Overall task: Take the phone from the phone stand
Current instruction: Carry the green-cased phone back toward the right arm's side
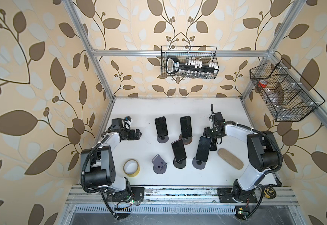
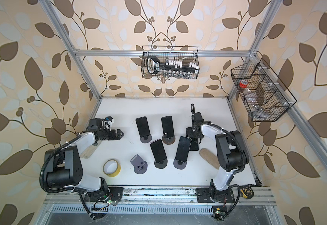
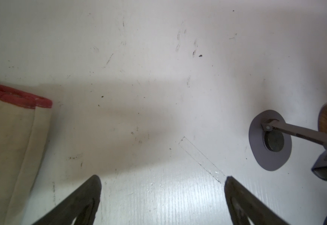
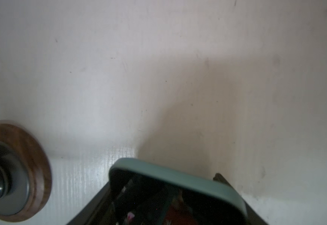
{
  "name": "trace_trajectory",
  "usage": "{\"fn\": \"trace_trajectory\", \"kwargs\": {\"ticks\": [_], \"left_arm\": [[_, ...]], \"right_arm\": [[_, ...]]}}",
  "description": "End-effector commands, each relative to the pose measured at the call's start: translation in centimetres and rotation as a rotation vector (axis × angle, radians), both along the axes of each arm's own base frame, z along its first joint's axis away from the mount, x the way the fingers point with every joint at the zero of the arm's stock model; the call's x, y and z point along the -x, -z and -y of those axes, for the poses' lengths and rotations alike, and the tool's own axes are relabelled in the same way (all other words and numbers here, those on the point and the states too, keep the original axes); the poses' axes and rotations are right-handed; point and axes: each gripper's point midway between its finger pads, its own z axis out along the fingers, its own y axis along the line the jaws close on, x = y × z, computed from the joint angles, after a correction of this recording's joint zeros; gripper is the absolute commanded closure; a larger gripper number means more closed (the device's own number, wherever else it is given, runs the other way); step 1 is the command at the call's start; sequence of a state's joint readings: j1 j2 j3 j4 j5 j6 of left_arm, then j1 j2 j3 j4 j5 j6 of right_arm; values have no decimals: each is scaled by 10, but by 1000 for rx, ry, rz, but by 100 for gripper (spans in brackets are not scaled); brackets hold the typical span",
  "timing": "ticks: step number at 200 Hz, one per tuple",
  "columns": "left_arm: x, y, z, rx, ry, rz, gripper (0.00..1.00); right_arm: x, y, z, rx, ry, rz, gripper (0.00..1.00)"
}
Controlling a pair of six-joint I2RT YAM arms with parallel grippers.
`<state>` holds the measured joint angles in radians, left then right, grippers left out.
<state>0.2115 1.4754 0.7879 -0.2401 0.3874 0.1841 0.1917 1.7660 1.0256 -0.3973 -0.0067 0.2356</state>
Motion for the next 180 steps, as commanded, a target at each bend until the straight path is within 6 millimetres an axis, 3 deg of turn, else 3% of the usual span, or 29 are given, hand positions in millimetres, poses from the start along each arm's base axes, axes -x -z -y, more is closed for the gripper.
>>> {"fn": "trace_trajectory", "kwargs": {"ticks": [1,64,180], "left_arm": [[-6,-8,-1,19,9,19,1],[-7,-7,-2,17,8,16,1],[-5,-7,0,25,15,8,1]], "right_arm": [[-2,5,-1,13,6,-4,33],[3,16,4,40,14,-30,30],[3,15,7,46,6,-34,26]]}}
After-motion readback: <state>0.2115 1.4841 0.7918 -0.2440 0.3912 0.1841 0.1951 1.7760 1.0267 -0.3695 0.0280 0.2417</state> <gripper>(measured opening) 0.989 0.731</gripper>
